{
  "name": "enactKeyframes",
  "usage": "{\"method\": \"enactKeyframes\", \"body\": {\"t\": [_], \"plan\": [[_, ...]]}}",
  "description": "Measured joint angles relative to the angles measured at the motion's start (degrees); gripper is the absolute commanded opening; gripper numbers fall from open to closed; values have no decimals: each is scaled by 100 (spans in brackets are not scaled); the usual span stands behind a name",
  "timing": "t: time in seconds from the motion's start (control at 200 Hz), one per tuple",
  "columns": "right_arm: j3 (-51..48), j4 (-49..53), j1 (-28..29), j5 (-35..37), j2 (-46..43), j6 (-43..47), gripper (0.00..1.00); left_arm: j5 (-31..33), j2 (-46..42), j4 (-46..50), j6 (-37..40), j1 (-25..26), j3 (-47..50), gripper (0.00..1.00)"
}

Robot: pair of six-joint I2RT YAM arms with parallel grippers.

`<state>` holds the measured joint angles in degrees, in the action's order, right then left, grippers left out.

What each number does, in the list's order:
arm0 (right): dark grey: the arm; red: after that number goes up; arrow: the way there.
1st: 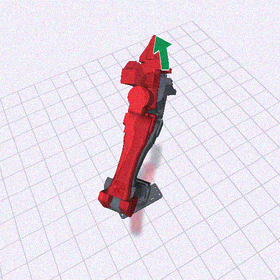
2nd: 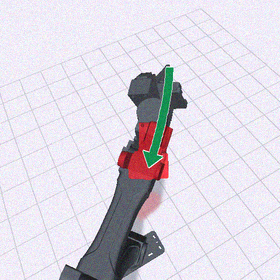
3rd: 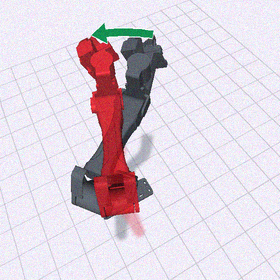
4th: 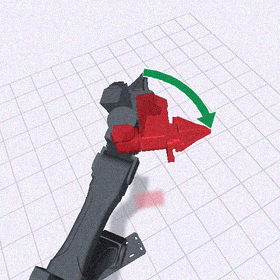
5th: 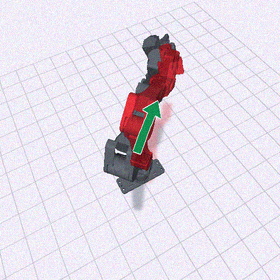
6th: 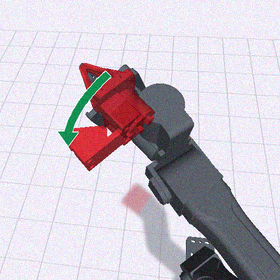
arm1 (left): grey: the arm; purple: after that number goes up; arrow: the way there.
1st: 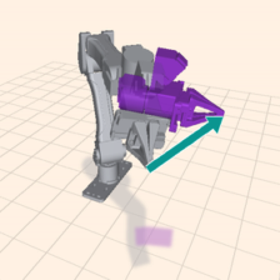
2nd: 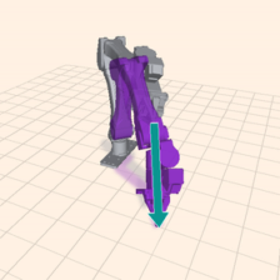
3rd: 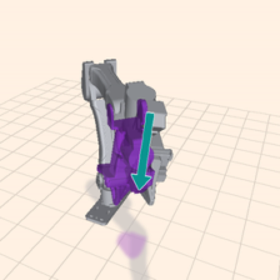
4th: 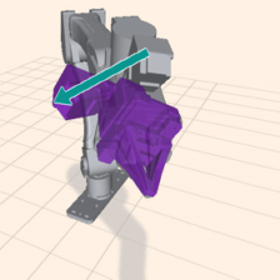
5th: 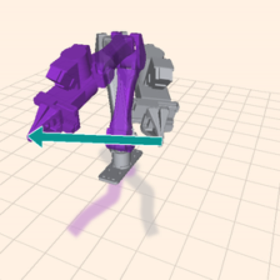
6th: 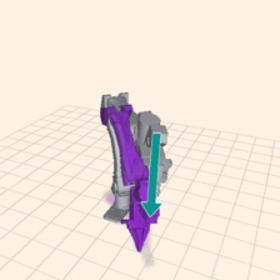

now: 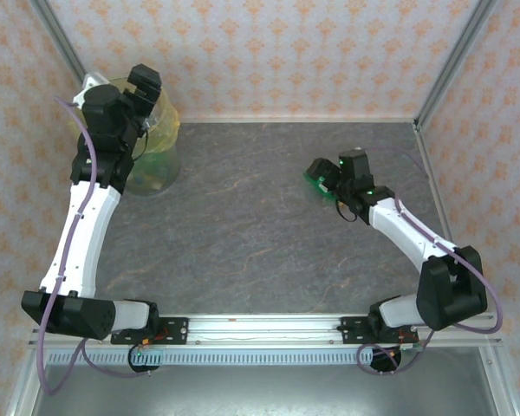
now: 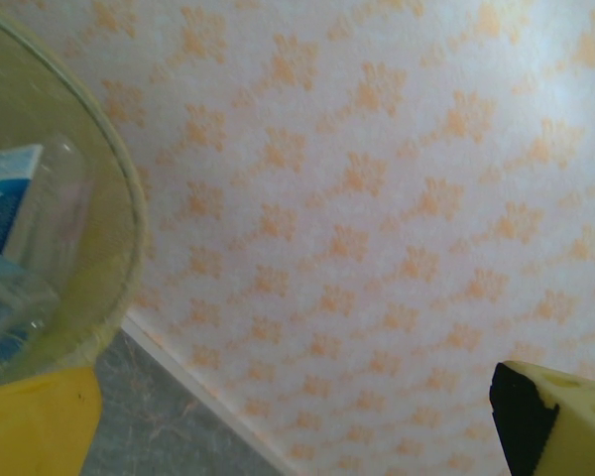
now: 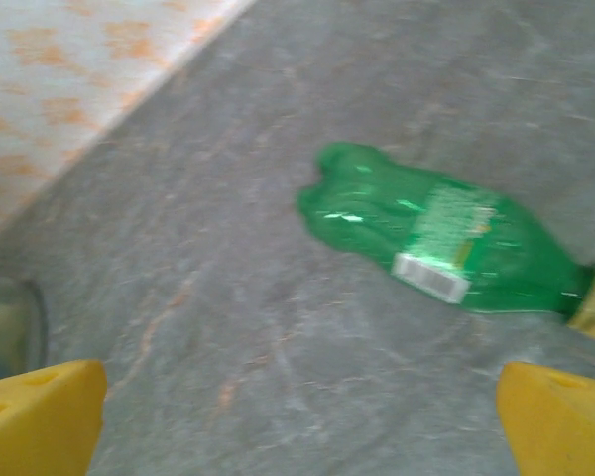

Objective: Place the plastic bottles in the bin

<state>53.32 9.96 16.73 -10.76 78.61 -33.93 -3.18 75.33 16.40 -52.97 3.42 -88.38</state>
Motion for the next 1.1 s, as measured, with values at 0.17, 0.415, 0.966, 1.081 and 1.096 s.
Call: {"method": "enactKeyframes", "body": {"t": [0.17,0.415,0.966,1.081,1.096], "plan": [[-256,-9,-590,-70,181,127,100,-127,133,28,402,496,0,99],[-247,-315,-920,-509,903,566,100,-426,509,232,942,1191,-2,99],[133,-765,-852,-1360,2061,1458,92,-841,660,581,1403,1646,243,99],[133,-800,-723,-1370,2107,1552,86,-846,660,605,1403,1646,273,99],[133,-800,-708,-1373,2116,1574,85,-846,660,605,1403,1646,273,99]]}}
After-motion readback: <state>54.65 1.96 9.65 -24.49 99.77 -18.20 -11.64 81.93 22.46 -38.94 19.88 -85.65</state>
